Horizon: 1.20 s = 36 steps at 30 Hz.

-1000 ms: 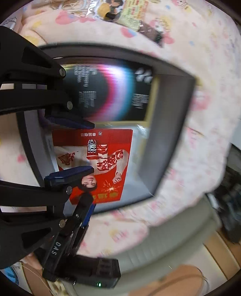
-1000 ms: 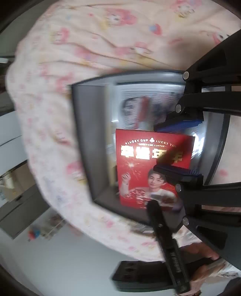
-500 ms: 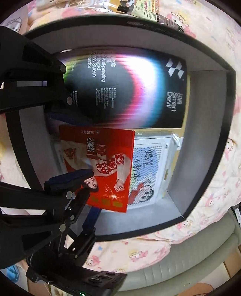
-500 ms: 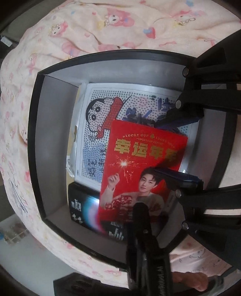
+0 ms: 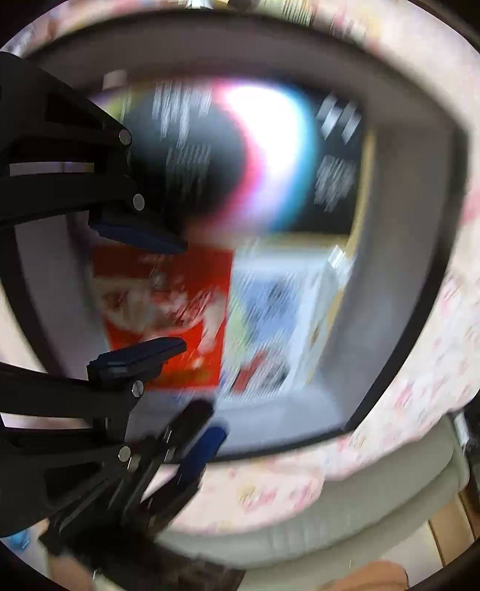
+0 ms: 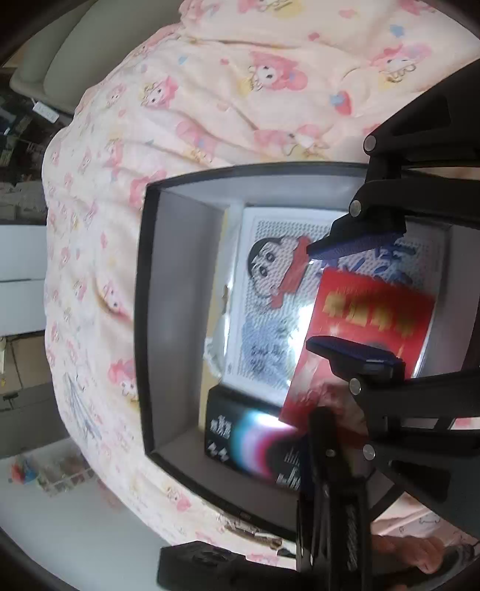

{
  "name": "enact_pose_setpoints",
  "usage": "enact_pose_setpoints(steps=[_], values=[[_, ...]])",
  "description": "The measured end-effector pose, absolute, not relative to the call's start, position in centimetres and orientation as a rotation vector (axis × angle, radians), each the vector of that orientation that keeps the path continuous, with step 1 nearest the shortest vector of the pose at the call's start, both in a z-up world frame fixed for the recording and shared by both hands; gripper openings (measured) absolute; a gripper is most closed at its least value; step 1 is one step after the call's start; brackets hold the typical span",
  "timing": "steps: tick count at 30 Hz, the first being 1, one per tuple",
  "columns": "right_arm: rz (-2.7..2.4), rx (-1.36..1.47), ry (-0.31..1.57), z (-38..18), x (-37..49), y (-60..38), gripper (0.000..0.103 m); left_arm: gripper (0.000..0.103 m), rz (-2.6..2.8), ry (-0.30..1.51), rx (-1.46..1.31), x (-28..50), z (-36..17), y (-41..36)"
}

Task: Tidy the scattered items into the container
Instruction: 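Lower the red envelopes into the grey box in front of the bead kit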

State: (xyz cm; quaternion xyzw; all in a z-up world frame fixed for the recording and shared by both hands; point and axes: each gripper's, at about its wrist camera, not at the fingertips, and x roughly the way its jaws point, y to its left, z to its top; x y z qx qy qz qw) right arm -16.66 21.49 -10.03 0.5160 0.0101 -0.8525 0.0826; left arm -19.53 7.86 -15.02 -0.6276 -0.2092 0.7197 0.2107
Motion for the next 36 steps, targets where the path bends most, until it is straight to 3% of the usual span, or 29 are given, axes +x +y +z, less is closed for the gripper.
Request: enact_pose_setpoints(steps=[12,17,22,31,34,36], values=[[-2.562,1.564,-0.012,-10.6,-16.5,21.3,0.039,0.049,2.057,-0.51,-1.786,-18.8,-15.8,8.5],[-2.615,1.587,-0.016,-10.6,-16.4,22.2,0.039,0.049,1.991,-0.601,-1.706,-18.5,-14.8,8.0],[-2.55,1.54,-0.183,-10.0,-16.7,22.9,0.039,0.047,2.034,-0.588,-1.747,-18.6,-15.5,6.9],[-2.546,1.521,-0.082,-9.7,-18.1,21.6,0.039,0.047,2.078,-0.588,-1.684,-19.4,-14.4,5.5],[-2.457,1.555,-0.103,-10.5,-19.8,20.7,0.037,0.037,2.112,-0.595,-1.681,-20.9,-14.7,5.4],[-2.382,1.595,-0.144,-11.5,-20.4,20.2,0.026,0.029,2.139,-0.547,-1.684,-22.0,-15.0,5.9]])
